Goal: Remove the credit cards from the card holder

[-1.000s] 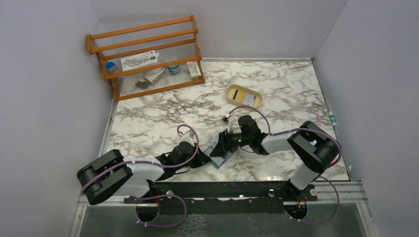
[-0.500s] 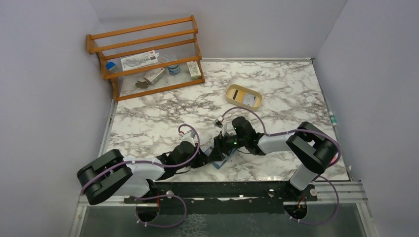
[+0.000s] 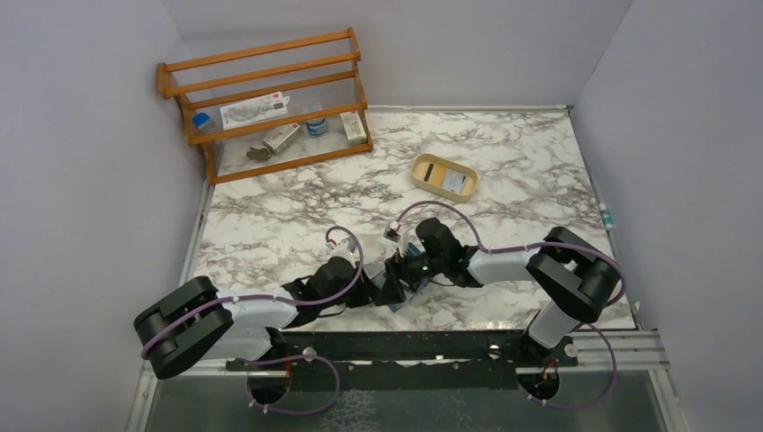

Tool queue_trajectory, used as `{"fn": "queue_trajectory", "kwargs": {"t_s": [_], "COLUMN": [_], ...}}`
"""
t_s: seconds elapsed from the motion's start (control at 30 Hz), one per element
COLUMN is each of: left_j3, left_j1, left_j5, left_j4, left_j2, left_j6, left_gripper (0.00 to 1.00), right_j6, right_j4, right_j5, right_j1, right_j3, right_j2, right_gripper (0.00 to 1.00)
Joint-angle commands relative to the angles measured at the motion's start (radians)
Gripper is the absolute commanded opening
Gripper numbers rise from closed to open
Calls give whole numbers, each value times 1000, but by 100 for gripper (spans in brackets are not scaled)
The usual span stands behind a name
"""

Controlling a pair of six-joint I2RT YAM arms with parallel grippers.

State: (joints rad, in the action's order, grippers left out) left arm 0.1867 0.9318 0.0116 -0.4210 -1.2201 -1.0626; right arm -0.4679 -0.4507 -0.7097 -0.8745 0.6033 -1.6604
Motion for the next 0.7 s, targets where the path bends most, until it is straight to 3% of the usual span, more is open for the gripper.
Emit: {"fn": "queue_trajectory", "kwargs": {"t_s": [0.0, 0.33, 0.67], "left_j3": [1, 17, 8], "left_j1": [-19, -25, -29], "left_j5": [-102, -152, -153], "left_j4": [9, 149, 154], "left_j2": [59, 141, 145], "left_j6": [28, 61, 59], "left_gripper": [0, 0, 0], "right_j6": [29, 62, 52], "right_j4": [260, 340, 320], "right_j5": [-97, -187, -177], "right_j1": [-31, 85, 120], "right_j3": [0, 30, -7], "right_j2": [63, 172, 171], "right_gripper": [78, 78, 74]}}
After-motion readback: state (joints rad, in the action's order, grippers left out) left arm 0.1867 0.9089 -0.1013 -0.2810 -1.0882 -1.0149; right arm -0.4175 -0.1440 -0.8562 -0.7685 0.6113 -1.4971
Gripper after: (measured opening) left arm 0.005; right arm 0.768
